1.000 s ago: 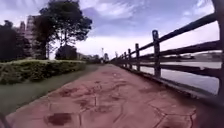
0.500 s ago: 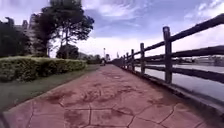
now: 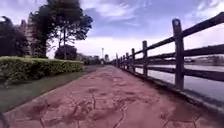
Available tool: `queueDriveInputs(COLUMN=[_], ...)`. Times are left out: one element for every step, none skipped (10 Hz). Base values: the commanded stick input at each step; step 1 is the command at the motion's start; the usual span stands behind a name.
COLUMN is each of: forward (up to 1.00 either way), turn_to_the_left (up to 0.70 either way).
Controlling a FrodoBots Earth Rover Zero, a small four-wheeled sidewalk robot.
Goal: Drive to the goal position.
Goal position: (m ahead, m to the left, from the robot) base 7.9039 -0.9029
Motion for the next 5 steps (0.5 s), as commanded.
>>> queueDriveInputs(forward=[1.0, 1.0, 1.0, 1.0, 1.0], turn_to_the_left=[0.09, 0.02, 0.0, 0.0, 0.0])
